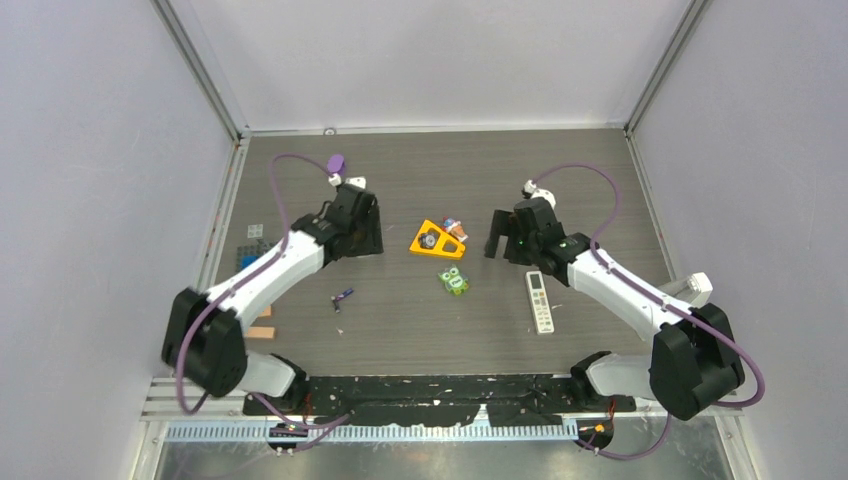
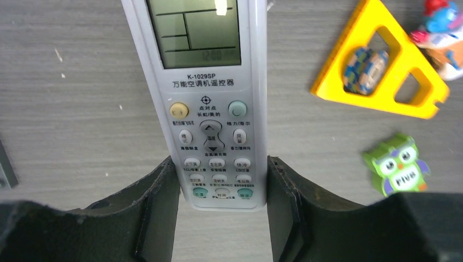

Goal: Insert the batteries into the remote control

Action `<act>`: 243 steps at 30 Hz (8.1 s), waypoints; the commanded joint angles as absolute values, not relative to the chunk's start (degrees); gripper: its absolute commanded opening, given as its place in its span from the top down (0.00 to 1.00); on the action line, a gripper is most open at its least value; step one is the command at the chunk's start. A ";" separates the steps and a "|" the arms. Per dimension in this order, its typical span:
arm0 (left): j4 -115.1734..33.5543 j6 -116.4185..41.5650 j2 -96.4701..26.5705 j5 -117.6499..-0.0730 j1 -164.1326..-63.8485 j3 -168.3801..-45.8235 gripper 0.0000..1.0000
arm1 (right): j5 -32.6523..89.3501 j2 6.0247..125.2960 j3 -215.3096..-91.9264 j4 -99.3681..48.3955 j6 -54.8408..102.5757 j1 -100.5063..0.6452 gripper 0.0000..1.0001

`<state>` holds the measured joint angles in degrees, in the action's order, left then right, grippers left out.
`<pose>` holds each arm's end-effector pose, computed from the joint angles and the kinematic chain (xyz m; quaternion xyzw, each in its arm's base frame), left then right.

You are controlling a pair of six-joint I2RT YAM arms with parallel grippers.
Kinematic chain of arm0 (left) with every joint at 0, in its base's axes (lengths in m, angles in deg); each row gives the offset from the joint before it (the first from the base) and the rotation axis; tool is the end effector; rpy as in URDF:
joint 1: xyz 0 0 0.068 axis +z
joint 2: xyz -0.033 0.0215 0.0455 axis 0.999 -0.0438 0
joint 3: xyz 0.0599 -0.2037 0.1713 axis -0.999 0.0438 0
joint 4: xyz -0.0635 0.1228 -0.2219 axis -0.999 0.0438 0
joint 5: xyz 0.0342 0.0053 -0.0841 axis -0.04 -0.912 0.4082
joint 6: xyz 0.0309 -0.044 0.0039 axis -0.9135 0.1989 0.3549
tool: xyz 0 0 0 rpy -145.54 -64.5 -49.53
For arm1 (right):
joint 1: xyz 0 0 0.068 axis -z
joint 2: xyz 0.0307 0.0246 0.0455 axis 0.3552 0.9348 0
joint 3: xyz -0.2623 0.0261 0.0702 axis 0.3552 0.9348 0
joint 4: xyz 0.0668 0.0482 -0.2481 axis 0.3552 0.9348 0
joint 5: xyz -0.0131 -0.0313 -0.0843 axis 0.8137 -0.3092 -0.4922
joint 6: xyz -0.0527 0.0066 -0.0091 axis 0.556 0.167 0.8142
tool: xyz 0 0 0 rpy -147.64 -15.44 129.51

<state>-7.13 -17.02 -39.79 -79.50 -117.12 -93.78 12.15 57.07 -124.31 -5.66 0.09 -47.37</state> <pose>0.2566 -0.1371 0.2534 -0.0536 0.9418 -0.0739 0.3235 0.2366 0.1124 0.2318 0.0602 0.9250 0.1155 0.3570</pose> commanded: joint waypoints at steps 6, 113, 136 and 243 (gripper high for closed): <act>1.42 -23.28 -59.24 -82.29 -113.87 -110.60 1.00 | 0.57 52.67 -120.81 1.94 2.70 -41.81 0.05; -44.43 -0.87 -15.16 -38.36 -131.00 -86.33 1.00 | 52.23 39.40 -130.33 -35.89 -10.70 -59.58 0.03; -19.40 9.43 -9.29 -71.72 -130.91 -95.95 1.00 | 1.42 50.60 -143.74 -14.39 18.39 -87.54 0.09; -50.35 17.27 11.39 -31.89 -109.46 -69.37 1.00 | 44.17 55.37 -123.24 -69.67 -29.89 -73.02 0.45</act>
<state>-45.36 14.96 10.09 -29.17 -109.69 -69.13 45.92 53.42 -120.62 -63.80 -27.77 -72.35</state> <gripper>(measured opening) 0.263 0.602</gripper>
